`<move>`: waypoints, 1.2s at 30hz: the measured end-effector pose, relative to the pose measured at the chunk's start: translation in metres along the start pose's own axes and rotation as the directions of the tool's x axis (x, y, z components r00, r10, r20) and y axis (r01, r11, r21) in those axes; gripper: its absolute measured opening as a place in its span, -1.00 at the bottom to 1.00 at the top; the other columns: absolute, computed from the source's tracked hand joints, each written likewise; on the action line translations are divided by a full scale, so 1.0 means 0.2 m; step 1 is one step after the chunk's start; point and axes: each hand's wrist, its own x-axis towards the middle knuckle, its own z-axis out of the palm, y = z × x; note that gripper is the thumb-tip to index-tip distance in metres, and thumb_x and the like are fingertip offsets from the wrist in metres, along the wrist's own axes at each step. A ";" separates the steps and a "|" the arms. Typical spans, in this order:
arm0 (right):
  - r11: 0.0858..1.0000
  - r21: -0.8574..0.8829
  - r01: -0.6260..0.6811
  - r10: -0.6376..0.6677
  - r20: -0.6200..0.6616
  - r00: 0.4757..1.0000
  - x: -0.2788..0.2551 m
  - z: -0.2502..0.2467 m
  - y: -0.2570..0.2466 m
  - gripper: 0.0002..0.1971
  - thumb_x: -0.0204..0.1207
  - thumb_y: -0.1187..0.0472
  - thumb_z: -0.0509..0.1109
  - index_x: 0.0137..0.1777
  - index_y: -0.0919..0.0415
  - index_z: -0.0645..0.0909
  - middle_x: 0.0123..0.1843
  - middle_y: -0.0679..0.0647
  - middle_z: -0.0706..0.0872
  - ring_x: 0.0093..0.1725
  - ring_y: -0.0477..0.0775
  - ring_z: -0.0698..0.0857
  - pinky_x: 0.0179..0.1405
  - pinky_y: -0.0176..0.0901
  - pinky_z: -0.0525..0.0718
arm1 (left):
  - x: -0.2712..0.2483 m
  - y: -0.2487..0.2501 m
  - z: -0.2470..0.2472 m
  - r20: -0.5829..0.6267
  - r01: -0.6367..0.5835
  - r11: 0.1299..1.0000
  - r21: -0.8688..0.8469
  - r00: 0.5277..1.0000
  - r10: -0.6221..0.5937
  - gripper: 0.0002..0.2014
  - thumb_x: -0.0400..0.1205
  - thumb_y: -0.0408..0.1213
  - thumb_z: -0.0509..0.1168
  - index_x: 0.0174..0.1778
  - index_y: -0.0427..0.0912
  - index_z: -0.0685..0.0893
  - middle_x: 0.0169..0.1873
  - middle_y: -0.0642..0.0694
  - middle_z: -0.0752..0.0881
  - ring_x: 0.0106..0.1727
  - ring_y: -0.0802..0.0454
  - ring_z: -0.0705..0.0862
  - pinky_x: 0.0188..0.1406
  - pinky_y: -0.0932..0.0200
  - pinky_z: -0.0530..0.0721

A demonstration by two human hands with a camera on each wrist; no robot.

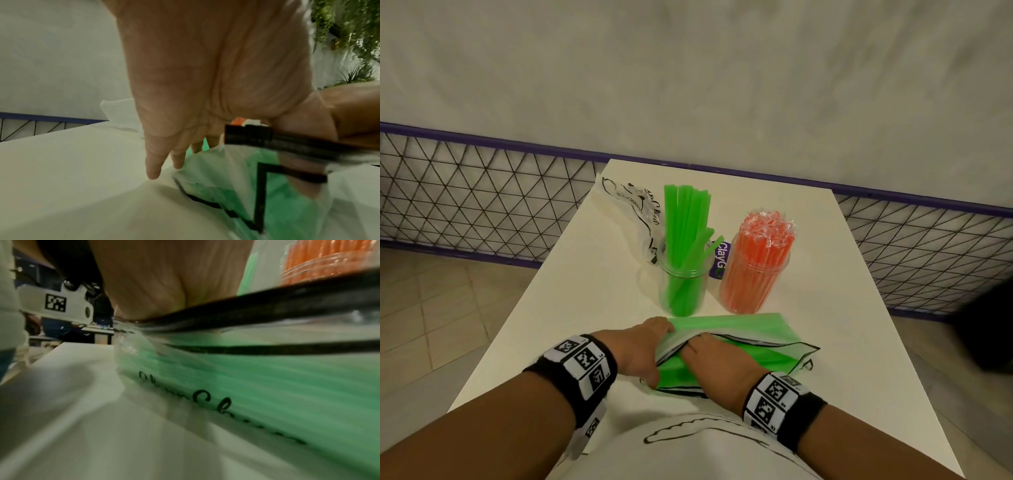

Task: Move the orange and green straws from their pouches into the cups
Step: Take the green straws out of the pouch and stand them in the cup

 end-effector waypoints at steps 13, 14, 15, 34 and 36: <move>0.977 0.207 -0.054 0.083 -0.131 0.988 -0.07 -0.10 0.07 -0.54 0.44 0.51 0.22 0.29 0.11 0.52 0.09 0.09 0.67 0.07 0.16 0.63 0.04 0.00 0.57 | 0.05 -0.05 0.01 -0.011 -0.073 0.993 -0.094 0.997 0.072 -0.03 0.39 -0.08 0.62 0.64 -0.03 0.19 0.53 -0.02 0.31 0.41 -0.03 0.49 0.47 0.05 0.51; 0.970 0.238 -0.057 0.092 -0.140 0.986 -0.07 -0.12 0.08 -0.56 0.48 0.47 0.24 0.29 0.07 0.54 0.10 0.06 0.69 0.08 0.12 0.65 0.06 -0.01 0.59 | 0.06 -0.07 0.01 -0.007 -0.075 0.991 -0.112 0.997 0.075 0.00 0.38 0.00 0.62 0.65 -0.02 0.18 0.57 0.02 0.27 0.46 -0.02 0.46 0.52 0.04 0.47; 0.957 0.282 -0.064 0.108 -0.146 0.983 -0.07 -0.15 0.09 -0.61 0.51 0.43 0.25 0.27 0.08 0.58 0.10 0.07 0.71 0.07 0.10 0.65 0.07 -0.01 0.60 | 0.06 -0.08 0.01 0.002 -0.070 0.988 -0.137 0.997 0.071 0.05 0.36 0.09 0.61 0.68 0.00 0.15 0.61 0.05 0.23 0.51 0.00 0.42 0.56 0.03 0.42; 0.335 0.896 0.292 0.545 -0.437 0.715 -0.07 -1.03 0.08 -0.87 0.64 0.39 0.32 0.02 0.14 0.60 -0.11 0.14 0.77 0.00 0.03 0.77 0.20 -0.11 0.70 | 0.25 0.20 -0.45 -0.756 -0.487 0.756 -0.437 0.654 -0.016 -0.08 0.40 -0.06 0.63 0.58 -0.05 0.24 0.33 -0.05 0.63 0.32 -0.04 0.65 0.33 -0.04 0.63; 0.344 0.875 0.341 0.541 -0.481 0.690 -0.04 -1.06 0.07 -0.85 0.64 0.39 0.32 0.01 0.11 0.60 -0.11 0.10 0.76 -0.02 -0.01 0.76 0.15 -0.18 0.69 | 0.25 0.20 -0.47 -0.776 -0.462 0.772 -0.436 0.627 -0.063 -0.46 0.67 -0.08 0.38 0.53 -0.11 0.40 0.25 -0.12 0.71 0.26 -0.15 0.69 0.23 0.01 0.63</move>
